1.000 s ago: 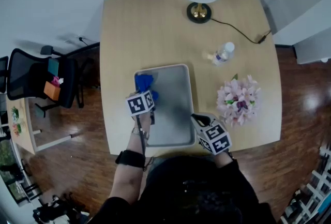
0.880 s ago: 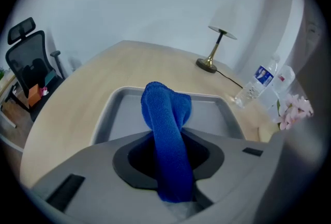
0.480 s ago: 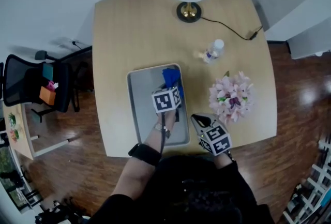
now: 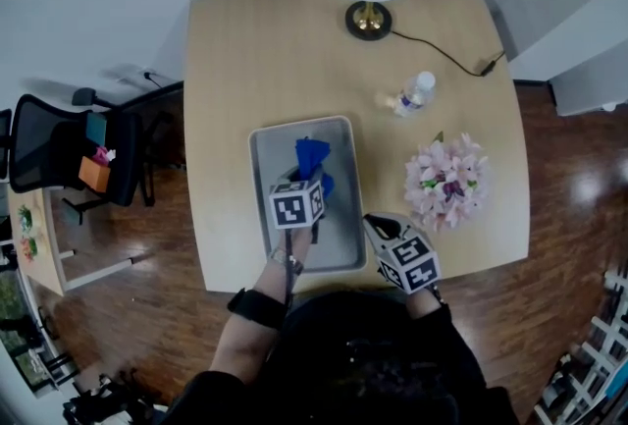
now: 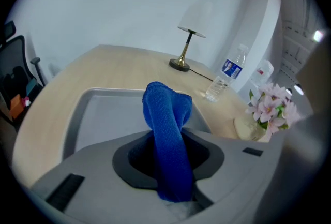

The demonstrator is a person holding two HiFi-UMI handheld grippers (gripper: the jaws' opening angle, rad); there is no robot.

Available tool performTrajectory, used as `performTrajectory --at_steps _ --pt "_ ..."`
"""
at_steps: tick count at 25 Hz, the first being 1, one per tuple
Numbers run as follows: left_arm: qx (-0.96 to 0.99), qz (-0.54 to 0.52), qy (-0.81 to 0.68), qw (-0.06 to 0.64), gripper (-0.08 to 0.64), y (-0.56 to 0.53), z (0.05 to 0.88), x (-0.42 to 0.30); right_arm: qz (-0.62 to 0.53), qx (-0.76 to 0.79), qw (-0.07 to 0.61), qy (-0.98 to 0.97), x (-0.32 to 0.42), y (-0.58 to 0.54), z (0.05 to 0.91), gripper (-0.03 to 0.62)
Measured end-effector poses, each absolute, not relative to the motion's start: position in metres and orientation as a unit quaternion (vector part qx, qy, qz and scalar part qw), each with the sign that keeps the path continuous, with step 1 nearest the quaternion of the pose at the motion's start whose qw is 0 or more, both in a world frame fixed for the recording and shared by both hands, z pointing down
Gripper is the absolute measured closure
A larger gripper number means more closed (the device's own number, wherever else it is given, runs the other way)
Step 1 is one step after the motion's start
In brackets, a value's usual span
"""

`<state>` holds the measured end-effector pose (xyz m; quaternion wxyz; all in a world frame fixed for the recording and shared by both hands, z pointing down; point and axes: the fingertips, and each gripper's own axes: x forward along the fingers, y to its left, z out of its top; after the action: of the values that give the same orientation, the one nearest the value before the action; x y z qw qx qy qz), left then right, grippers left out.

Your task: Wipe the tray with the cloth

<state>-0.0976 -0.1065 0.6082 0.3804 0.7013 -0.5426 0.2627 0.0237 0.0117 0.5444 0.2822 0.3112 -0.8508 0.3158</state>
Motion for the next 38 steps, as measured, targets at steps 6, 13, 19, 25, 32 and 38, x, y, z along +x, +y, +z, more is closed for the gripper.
performTrajectory --at_steps 6,13,19,25,32,38 --pt "0.648 0.309 -0.588 0.373 0.445 -0.062 0.616 -0.209 0.314 0.301 0.285 -0.854 0.011 0.016 0.546 0.577" --pt "0.65 0.309 -0.578 0.385 0.446 -0.06 0.633 -0.21 0.312 0.29 0.288 -0.858 -0.006 0.021 0.544 0.577" --pt "0.636 0.267 -0.594 0.414 0.446 -0.063 0.632 -0.197 0.316 0.306 0.284 -0.852 0.005 0.02 0.544 0.577" --pt "0.674 0.238 -0.546 0.437 0.446 -0.071 0.628 -0.113 0.327 0.326 0.279 -0.842 0.02 0.02 0.543 0.577" --pt "0.713 0.252 -0.486 0.438 0.446 -0.074 0.628 -0.021 0.335 0.34 0.283 -0.832 0.04 0.027 0.549 0.577" --pt "0.722 0.265 -0.477 0.426 0.446 -0.075 0.63 -0.015 0.335 0.344 0.28 -0.831 0.045 0.027 0.549 0.577"
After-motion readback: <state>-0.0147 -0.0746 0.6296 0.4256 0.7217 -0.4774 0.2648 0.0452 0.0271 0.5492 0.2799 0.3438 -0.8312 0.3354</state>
